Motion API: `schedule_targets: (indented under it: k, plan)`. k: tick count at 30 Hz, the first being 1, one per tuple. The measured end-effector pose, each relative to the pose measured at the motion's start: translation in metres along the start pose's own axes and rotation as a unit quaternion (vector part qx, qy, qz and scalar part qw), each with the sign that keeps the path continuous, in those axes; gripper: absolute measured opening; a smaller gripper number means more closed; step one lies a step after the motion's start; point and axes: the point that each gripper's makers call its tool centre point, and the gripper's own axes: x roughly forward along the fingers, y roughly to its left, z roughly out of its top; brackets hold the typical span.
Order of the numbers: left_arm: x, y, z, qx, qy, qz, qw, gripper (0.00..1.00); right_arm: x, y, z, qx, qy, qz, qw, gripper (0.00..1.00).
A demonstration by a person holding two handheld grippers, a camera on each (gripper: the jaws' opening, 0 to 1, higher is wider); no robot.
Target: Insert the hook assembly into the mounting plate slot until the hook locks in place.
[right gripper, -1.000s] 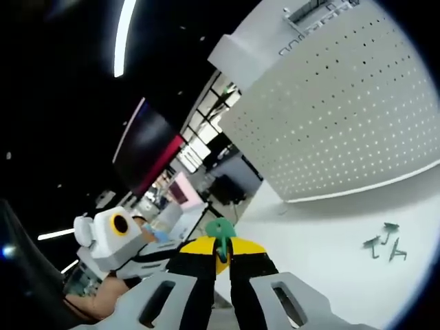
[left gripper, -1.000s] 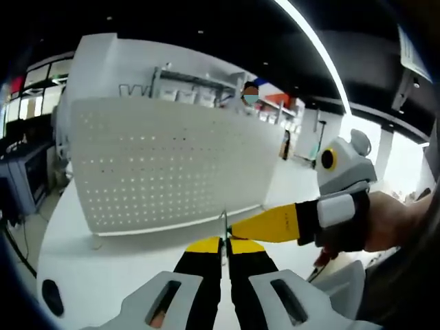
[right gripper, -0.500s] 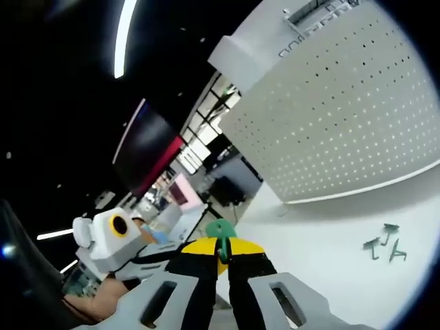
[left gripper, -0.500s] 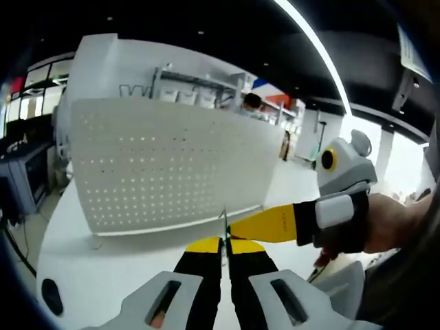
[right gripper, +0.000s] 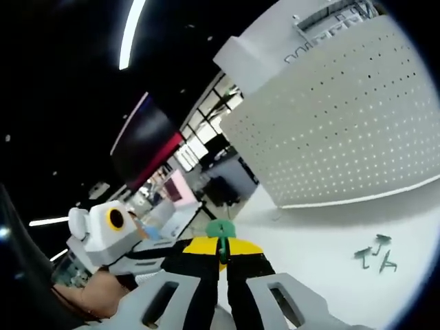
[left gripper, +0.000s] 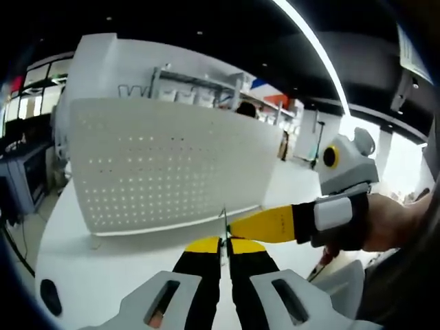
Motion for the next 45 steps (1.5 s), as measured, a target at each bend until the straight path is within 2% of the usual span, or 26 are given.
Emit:
schedule_targets:
  k: [7,15,19,22,27,40,45]
  plan:
    - [0.001,0.001,-0.004,0.003,0.012,-0.002,0.9999,0.04,0.001,0.0,-0.002,-0.042,0.006,-0.008,0.9991,0.0]
    - [0.001,0.001,-0.011,0.012,0.026,-0.002,0.9996,0.07,0.002,0.001,-0.006,-0.1,0.019,-0.014,0.9947,0.0]
    - [0.002,0.004,-0.015,0.011,0.036,0.003,0.9993,0.17,0.003,0.001,-0.007,-0.116,0.023,-0.014,0.9929,0.0]
    - [0.003,0.003,-0.016,0.014,0.039,-0.002,0.9991,0.18,0.002,0.0,-0.008,-0.124,0.025,-0.016,0.9918,0.0]
    - [0.005,0.0,-0.019,0.018,0.044,-0.005,0.9988,0.28,0.002,-0.002,-0.008,-0.148,0.024,-0.022,0.9885,0.0]
    - [0.006,-0.007,-0.025,0.027,0.052,-0.017,0.9981,0.45,0.001,-0.006,-0.009,-0.157,0.029,-0.027,0.9869,0.0]
    - [0.006,-0.01,-0.03,0.033,0.054,-0.023,0.9977,0.58,0.001,-0.009,-0.008,-0.163,0.029,-0.032,0.9857,0.0]
